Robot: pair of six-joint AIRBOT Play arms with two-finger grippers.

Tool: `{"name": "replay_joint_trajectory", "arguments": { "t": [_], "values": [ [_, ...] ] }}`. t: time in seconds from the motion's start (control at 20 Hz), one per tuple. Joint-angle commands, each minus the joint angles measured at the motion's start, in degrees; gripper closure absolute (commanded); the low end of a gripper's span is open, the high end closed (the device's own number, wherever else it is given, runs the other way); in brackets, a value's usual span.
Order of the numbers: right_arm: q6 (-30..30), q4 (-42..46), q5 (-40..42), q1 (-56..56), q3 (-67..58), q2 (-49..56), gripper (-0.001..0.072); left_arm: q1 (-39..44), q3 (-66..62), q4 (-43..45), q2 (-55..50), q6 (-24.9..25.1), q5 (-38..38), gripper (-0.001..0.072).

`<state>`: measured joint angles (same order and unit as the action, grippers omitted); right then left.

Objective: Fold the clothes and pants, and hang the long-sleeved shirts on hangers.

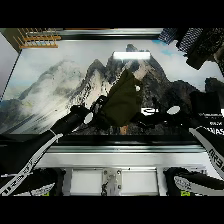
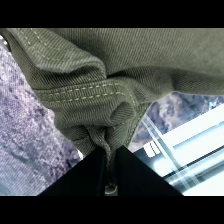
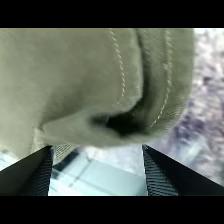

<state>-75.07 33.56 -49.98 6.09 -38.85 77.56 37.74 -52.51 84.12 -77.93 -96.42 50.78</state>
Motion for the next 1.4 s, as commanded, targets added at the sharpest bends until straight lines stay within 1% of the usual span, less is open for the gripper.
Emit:
{"name": "replay_joint_trajectory", "arguments": {
  "t": [0.0,0.1,0.2,0.25,0.35,0.45,0.5,0.55,0.6,0.75,0.9,1.0,1.05,1.15,1.3,1.35],
  "values": [
    [-0.2,-2.7,0.8,-0.7,0.0,-1.4,0.0124,0.0,0.0,0.0,0.0,0.0,0.0,0.0687],
    [-0.3,-2.6,0.4,-2.8,0.0,-3.4,0.0125,0.0,0.0,0.3,0.0,0.0,0.0,0.0687],
    [-2.5,-0.1,-0.9,-5.3,0.0,-5.5,0.0126,0.0,0.0,0.3,0.0,0.0,-0.3,0.0687],
    [-4.3,2.8,-1.5,-6.0,0.0,-6.3,0.0126,0.0,0.0,0.2,0.0,0.0,-0.6,0.0687],
    [-10.8,10.3,-2.0,-6.3,0.0,-7.1,0.0127,0.0,0.0,0.2,0.0,0.0,-1.9,0.0687],
    [-15.1,12.8,-2.4,-5.7,0.0,-7.1,0.0130,0.0,0.0,0.2,0.0,0.0,-2.7,0.0687],
    [-16.8,13.2,-2.3,-5.0,0.0,-7.1,0.0149,0.0,0.0,0.2,0.0,0.0,-3.0,0.0686],
    [-17.4,13.2,-1.9,-4.1,0.0,-6.9,0.0227,0.0,0.0,0.2,0.0,0.0,-3.1,0.0687],
    [-17.6,13.2,-0.8,-2.9,0.0,-6.7,0.0272,0.0,0.0,0.2,0.0,0.0,-3.3,0.0687],
    [-20.7,13.3,2.4,0.1,0.0,-5.0,0.0272,0.0,0.0,0.2,0.0,0.0,-3.2,0.0687],
    [-21.0,13.7,2.4,0.4,0.0,-3.1,0.0279,0.0,0.0,0.2,0.0,0.0,-2.8,0.0687],
    [-20.7,17.3,3.2,0.4,-0.4,-3.2,0.0664,-0.2,-0.1,0.4,0.1,0.3,-1.8,0.0687],
    [-20.7,19.7,3.0,0.3,-1.4,-3.6,0.0695,-0.5,-0.3,0.4,0.5,1.3,-1.2,0.0687],
    [-20.0,26.3,0.2,0.3,-6.5,-6.2,0.0696,-2.3,-2.7,0.4,3.3,4.6,1.1,0.0687],
    [-16.7,31.9,-6.4,0.3,-20.8,-12.4,0.0697,-5.9,-13.1,0.2,10.4,9.7,5.7,0.0687],
    [-16.0,32.3,-7.4,0.3,-26.4,-14.5,0.0697,-6.5,-17.3,0.2,12.8,9.7,6.9,0.0687]
  ]
}}
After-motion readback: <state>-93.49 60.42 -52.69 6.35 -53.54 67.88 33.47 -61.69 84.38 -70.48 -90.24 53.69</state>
